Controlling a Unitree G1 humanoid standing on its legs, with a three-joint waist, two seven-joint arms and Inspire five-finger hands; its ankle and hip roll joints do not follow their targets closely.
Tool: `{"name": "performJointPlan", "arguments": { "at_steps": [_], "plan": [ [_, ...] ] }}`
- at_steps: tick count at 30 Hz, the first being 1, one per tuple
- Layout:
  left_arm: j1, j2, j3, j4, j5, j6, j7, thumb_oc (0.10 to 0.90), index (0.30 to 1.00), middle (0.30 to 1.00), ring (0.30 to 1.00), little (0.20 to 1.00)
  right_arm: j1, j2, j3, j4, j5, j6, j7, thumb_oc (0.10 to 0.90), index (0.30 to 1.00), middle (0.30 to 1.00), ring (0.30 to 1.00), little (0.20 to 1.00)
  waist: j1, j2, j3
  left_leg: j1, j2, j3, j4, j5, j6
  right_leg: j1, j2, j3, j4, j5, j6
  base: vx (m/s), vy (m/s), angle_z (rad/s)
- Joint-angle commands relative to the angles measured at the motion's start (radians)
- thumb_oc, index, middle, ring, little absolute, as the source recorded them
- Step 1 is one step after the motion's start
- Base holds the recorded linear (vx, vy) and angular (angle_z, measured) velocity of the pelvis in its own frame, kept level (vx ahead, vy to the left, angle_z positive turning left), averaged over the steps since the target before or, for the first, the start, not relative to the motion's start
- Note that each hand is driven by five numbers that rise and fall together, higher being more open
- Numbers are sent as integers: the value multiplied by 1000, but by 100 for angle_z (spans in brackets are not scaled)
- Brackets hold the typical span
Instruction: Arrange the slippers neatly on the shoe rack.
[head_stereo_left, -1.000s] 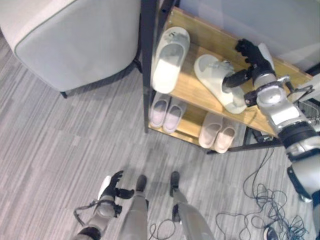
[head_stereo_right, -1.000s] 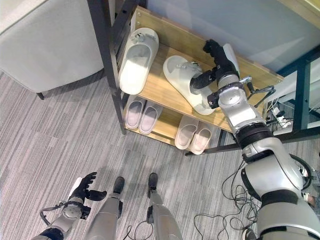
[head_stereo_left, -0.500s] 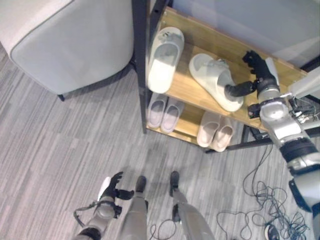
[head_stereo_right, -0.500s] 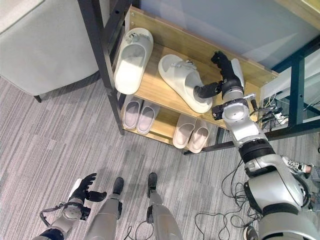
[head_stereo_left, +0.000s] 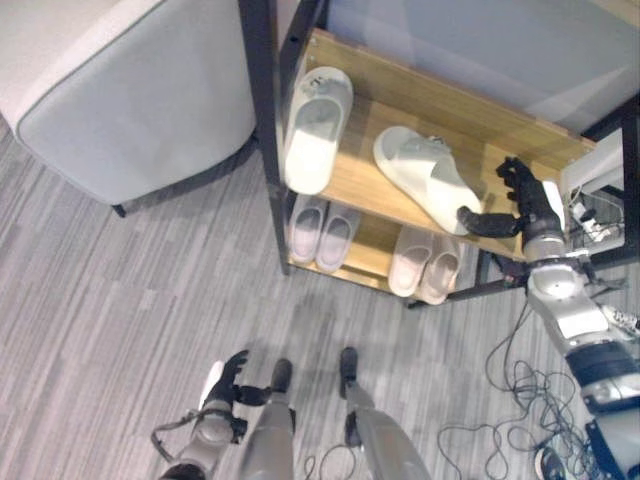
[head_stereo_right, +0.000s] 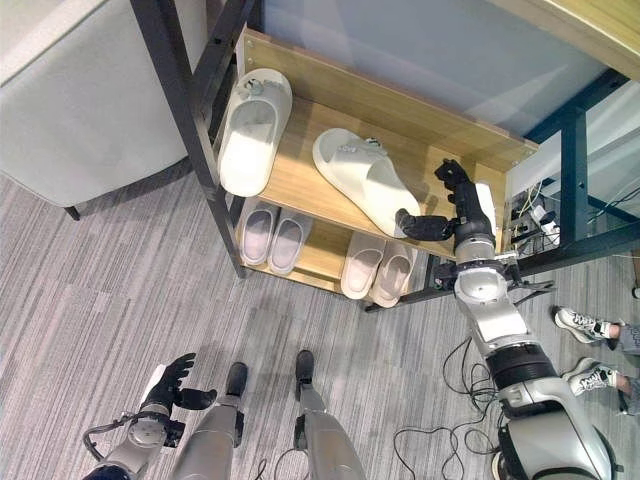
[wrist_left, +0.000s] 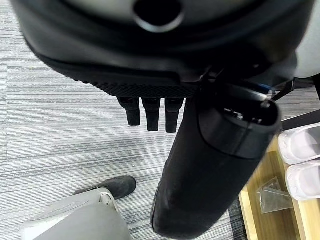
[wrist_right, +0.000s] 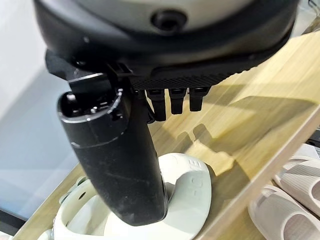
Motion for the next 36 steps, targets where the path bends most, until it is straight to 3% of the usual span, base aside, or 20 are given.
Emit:
{"name": "performJointPlan", "arguments": {
  "at_steps": [1, 14, 22, 27, 36],
  "plan": [
    [25, -10, -2, -36, 4, -22, -5, 800, 900, 900, 900, 900, -55, -42, -57, -39, -58, -65, -24, 800, 900, 900, 900, 900, 18, 44, -46, 137, 24, 61, -199, -5, 13, 70, -89, -45, 117, -185, 107, 0, 0, 0],
    [26, -9, -11, -36, 41, -23, 5, 800, 900, 900, 900, 900, -55, 1, -67, -52, -86, -78, -59, 800, 900, 900, 900, 900, 27, 58, -46, 134, 16, 55, -211, 3, 18, 64, -94, -49, 112, -179, 110, -4, 0, -3],
    [29, -12, -7, -37, 56, -23, 12, 800, 900, 900, 900, 900, -25, 36, -128, -91, -5, -140, -85, 800, 900, 900, 900, 900, 29, 68, -55, 142, 12, 52, -212, 1, 20, 73, -96, -50, 113, -183, 112, 1, 2, 0],
    [31, -28, -6, -33, 70, -23, 7, 800, 900, 900, 900, 900, 75, 65, -208, -152, 50, -201, -88, 800, 900, 900, 900, 900, 21, 75, -68, 154, 11, 50, -213, -6, 21, 81, -98, -54, 116, -188, 114, 28, 6, 5],
    [43, -42, -7, -35, 75, -22, 2, 800, 900, 900, 900, 900, 119, 103, -254, -185, 80, -243, -98, 800, 900, 900, 900, 900, 21, 86, -76, 162, 9, 50, -212, -11, 23, 86, -98, -53, 117, -194, 114, 0, 0, 0]
  ]
}}
